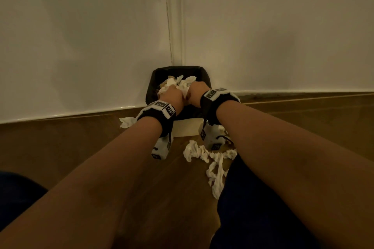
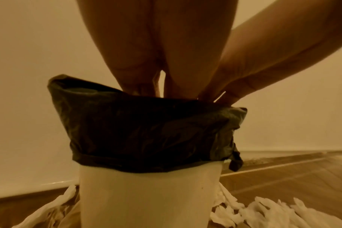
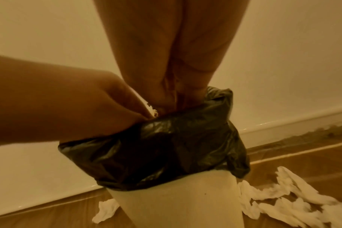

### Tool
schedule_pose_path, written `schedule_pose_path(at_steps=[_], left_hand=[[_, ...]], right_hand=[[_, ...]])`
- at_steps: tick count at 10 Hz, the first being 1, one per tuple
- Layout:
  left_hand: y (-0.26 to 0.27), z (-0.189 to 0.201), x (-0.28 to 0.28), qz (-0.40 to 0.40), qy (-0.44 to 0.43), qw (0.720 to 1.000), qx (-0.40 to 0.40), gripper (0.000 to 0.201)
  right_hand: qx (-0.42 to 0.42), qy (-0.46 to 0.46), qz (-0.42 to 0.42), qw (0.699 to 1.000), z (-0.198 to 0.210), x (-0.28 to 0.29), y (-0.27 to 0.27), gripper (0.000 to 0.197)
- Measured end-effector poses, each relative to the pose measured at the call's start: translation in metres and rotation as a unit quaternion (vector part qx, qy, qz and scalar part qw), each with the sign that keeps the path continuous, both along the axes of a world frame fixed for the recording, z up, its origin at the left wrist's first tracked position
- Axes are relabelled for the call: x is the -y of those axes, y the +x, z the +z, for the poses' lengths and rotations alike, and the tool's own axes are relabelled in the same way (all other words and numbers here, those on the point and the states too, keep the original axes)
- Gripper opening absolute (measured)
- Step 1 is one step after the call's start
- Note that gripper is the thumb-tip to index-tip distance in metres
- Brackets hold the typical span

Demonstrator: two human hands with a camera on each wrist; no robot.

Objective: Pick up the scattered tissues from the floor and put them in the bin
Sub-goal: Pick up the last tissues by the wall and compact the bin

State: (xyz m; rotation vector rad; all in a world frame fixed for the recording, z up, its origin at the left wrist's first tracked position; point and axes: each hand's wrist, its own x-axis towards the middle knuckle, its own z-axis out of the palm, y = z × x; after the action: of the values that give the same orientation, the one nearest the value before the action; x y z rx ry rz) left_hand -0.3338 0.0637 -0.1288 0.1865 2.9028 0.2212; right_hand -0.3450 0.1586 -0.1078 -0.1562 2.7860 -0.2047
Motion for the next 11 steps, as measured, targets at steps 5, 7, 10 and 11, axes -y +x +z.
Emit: schedule_pose_path(at_steps=[5,7,10,11], left_hand=[[-0.007,-0.017,0.01,-0.106,-0.027,0.993,0.039,0.034],[-0.003,-0.011,0.016,-0.095,0.008,0.995,0.032,0.034],[0.014,0.007,0.043,-0.02,0.182,0.974,-0.132,0.029],[0.015,0.01,0.068,0.043,0.241,0.948,-0.203,0.026]], right_hand=[[0.146,0.148,0.093,0.974,-0.033,0.016,-0.016,0.059],[0.116,0.154,0.109,0.975,-0.014,0.016,-0.01,0.043],[0.058,0.132,0.095,0.985,0.005,0.012,-0.004,0.056],[0.03,0.083,0.065,0.994,0.023,0.015,0.001,0.045]])
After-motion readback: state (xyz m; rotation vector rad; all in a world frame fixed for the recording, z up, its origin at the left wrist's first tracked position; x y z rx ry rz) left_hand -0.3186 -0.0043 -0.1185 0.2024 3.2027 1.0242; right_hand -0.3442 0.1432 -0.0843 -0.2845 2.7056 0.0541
